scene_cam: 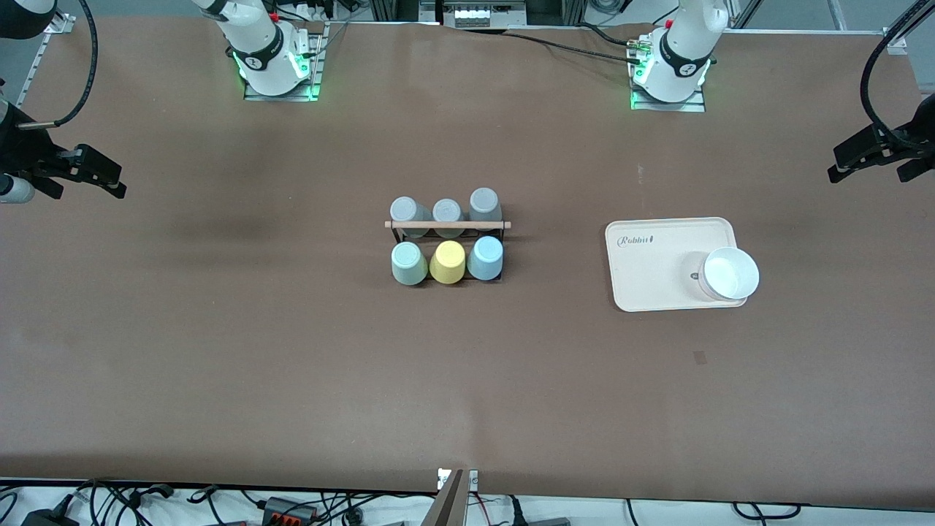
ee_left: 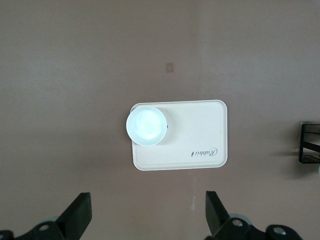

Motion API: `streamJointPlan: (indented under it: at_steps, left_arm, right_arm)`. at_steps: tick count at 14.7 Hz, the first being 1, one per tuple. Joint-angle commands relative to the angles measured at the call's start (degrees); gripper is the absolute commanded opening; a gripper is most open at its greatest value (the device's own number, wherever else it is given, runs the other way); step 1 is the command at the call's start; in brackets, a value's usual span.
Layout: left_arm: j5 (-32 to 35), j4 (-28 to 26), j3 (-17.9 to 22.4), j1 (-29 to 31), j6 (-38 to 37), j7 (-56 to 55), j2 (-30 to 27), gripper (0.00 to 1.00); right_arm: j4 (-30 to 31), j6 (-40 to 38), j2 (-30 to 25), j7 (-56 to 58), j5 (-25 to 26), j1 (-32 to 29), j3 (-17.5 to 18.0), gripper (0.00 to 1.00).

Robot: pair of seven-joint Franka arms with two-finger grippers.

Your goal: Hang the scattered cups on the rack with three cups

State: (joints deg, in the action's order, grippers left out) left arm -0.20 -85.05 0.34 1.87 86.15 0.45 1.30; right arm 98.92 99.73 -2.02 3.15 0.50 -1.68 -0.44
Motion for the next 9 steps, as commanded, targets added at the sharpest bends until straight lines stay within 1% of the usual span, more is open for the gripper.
streamJointPlan:
  at_steps: [1, 3, 9]
  left_arm:
    - [-0.50, 0.15, -0.25, 0.50, 0.33, 0.78, -0.07, 1.00]
    - [-0.50, 0.15, -0.25, 0.50, 0.33, 0.78, -0.07, 1.00]
    - [-0.50, 0.15, -0.25, 0.50, 0.33, 0.60, -0.07, 1.00]
  right_arm:
    - [0.31, -0.41, -1.06, 0.89, -0.15, -1.14, 0.61, 1.00]
    - [0.31, -1.99, -1.06, 0.89, -0.15, -0.96, 0.61, 1.00]
    - [0.13, -2.79, -1.32, 0.98, -0.07, -0.87, 0.70, 1.00]
